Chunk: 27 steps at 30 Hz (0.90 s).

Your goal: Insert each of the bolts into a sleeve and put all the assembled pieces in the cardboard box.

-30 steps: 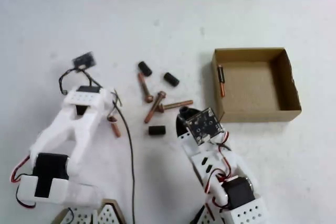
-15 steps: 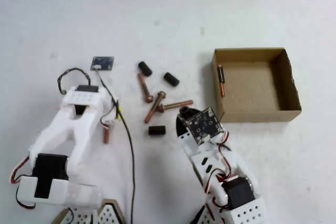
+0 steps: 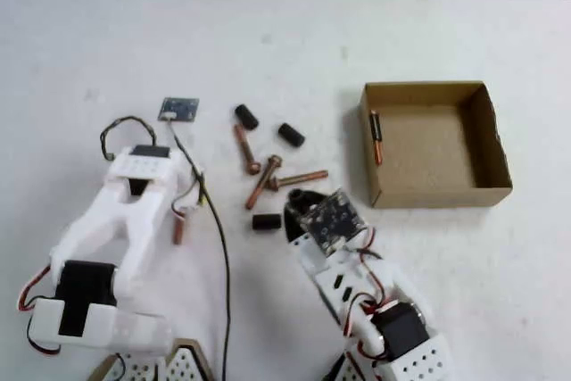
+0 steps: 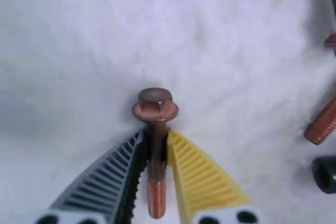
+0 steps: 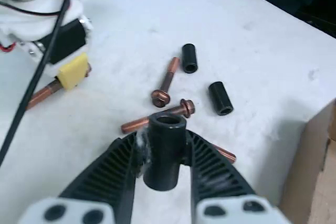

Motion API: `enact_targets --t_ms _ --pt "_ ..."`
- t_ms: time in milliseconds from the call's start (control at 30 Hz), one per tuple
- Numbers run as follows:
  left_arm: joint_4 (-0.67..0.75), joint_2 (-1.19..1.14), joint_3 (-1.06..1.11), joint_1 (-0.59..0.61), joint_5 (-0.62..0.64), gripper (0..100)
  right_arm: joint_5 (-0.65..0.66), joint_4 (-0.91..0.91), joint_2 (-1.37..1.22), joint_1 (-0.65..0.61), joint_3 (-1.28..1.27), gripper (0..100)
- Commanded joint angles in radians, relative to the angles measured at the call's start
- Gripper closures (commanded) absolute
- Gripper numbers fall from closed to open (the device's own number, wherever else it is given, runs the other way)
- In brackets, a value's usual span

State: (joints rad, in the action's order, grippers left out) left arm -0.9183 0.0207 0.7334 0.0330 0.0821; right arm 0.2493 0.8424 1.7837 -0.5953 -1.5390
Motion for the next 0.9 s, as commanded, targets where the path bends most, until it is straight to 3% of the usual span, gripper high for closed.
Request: enact_targets --t_ms 0,267,433,567,867 --pt "0.006 0.051 -0.087 0.012 -0.031 98 -0.002 -0.025 0.012 -0.065 -0.006 98.2" --pt "0.005 0.051 -0.187 0.007 -0.107 98 -0.002 -0.085 0.012 -0.12 -0.058 98.1" --pt "0.005 0.053 -0.256 0.01 -0.098 98 -0.002 -0.255 0.012 -0.12 -0.147 98.1" --pt "0.0 0.061 -0.307 0.007 -0.035 98 -0.002 -0.285 0.01 -0.12 -0.15 98.1" --pt "-0.031 0.337 -0.327 -0.076 -0.028 98 -0.003 -0.364 0.01 -0.12 -0.15 98.1"
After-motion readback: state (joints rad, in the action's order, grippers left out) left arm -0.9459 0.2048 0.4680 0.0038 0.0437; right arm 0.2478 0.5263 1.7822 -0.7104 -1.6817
